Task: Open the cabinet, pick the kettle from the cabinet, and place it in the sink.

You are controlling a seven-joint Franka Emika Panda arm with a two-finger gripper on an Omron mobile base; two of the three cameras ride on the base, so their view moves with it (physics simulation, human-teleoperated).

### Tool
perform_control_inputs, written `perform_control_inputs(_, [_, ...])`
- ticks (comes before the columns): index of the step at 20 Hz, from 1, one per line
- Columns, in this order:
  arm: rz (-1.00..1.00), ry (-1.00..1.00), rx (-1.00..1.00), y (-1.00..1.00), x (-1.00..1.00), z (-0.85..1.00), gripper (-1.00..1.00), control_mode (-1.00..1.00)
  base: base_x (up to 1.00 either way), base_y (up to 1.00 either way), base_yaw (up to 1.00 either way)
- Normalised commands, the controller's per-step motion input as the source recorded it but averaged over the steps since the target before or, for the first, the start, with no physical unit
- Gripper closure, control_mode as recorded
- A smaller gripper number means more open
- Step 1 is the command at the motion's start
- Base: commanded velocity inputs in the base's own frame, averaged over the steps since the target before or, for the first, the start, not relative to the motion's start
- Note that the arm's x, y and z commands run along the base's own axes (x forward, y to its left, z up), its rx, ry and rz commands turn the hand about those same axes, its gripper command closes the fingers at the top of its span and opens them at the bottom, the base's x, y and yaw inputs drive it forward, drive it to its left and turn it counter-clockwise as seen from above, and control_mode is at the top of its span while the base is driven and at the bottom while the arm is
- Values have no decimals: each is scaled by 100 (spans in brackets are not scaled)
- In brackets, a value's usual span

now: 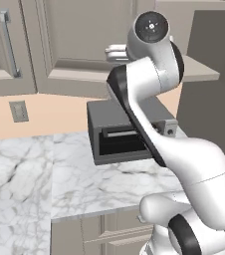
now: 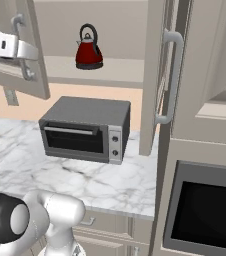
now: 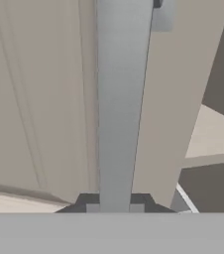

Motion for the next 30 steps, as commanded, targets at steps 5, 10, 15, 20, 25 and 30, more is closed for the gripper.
perform_control_inputs(5, [-19,-7,0,42,-59,0,100,-100,0,0,0])
perform_control_inputs(10, [-15,-4,0,45,-55,0,100,-100,0,0,0])
perform_control_inputs(15, [-11,0,0,45,-51,0,100,-100,0,0,0])
perform_control_inputs(20, [-8,0,1,45,-48,0,100,-100,0,0,0])
perform_control_inputs(25, [-1,0,2,41,-41,-4,-100,-100,0,0,0])
perform_control_inputs(30, [1,1,7,9,-35,-12,-100,-100,0,0,0])
